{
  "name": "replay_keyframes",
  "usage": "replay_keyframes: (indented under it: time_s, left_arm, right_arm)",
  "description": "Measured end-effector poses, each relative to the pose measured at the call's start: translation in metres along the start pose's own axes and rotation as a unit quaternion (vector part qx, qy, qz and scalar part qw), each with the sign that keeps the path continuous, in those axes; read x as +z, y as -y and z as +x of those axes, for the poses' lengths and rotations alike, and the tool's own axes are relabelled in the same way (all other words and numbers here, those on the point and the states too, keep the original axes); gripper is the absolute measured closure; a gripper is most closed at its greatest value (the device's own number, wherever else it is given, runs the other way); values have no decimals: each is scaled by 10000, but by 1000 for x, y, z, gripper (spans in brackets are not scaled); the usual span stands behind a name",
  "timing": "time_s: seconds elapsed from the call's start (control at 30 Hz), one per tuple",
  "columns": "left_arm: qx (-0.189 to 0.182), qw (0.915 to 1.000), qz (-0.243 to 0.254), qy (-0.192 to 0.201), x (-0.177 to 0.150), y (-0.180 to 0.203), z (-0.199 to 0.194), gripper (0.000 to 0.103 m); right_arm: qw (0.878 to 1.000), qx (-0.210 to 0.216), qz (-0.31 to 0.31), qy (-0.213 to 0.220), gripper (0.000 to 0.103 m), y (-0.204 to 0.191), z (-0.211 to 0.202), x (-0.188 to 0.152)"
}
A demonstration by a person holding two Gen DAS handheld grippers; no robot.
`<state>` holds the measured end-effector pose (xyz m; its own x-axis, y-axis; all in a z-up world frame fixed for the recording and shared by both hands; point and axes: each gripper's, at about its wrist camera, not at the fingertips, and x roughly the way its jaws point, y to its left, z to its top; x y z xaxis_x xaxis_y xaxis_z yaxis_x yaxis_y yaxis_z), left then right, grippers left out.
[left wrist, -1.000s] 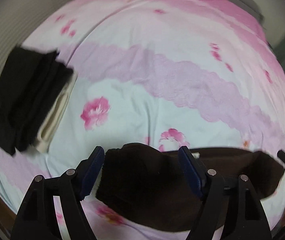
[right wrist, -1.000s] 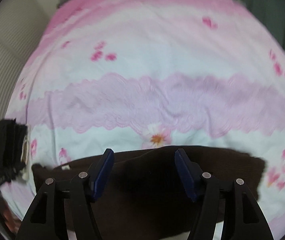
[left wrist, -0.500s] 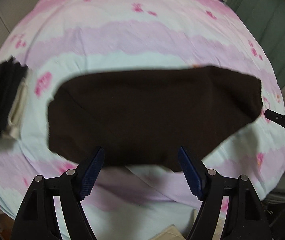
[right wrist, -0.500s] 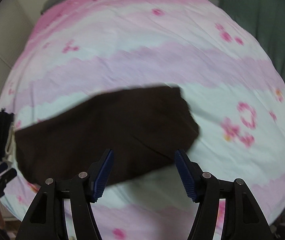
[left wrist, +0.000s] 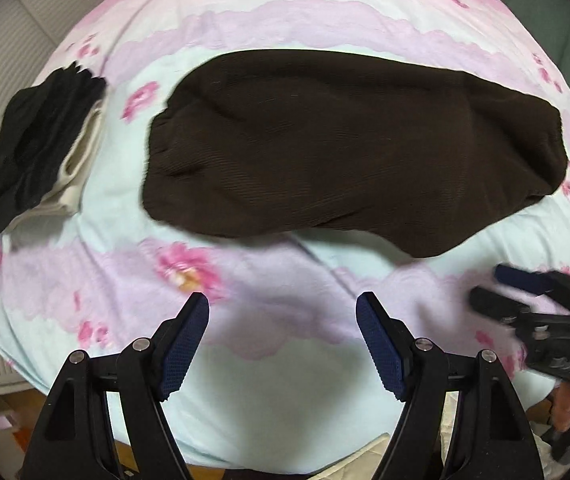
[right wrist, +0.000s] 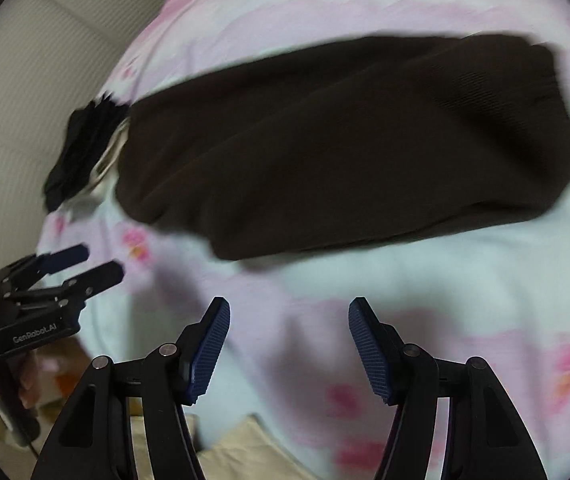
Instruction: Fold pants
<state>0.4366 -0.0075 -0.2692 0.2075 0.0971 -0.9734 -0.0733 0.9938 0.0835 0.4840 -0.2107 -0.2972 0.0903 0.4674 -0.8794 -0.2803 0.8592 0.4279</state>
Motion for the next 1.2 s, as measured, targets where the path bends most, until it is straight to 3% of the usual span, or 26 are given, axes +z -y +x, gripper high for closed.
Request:
replay_keyframes:
  time_s: [0.1, 0.17, 0.3, 0.47, 0.63, 0.9, 1.03, 1.1, 1.17, 1.2]
  left_arm:
    - [25, 9999, -109, 35, -5, -15, -5, 27]
    - [25, 9998, -179, 69, -4, -27, -6, 27]
    - [27, 9994, -338, 109, -5, -50, -5, 27]
    - [-42, 9982, -592, 13, -6, -77, 4, 27]
    - [-33, 9969, -761, -187, -3, -93, 19, 27]
    - [-205, 9953, -876, -351, -3, -109, 35, 27]
    - [-576, 9858, -1455, -601, 0, -127, 53, 27]
    - [-753, 9790, -1791, -611, 4, -139, 59, 27]
    - [-958, 9715, -2094, -558, 8, -150, 64, 27]
    - [-1134, 9651, -2297, -540, 12, -157, 68, 27]
  right_arm:
    - [9994, 244, -37, -240, 50, -19, 33, 2]
    - [9986, 302, 15, -430, 51, -28, 55, 8]
    - [9979, 66, -21, -649, 56, -32, 77, 14]
    - [9991, -41, -138, -404, 63, -43, 60, 26]
    - [9989, 11, -74, 459, 63, -50, 26, 53]
    - [9996, -210, -125, 125, 62, -52, 61, 43]
    - [9934, -735, -876, -126, 58, -67, 84, 36]
    - [9844, -1080, -1371, -237, 56, -76, 89, 35]
    - [9673, -1436, -2069, -288, 56, -93, 92, 31]
    - [9592, -1592, -2309, -346, 61, -97, 93, 29]
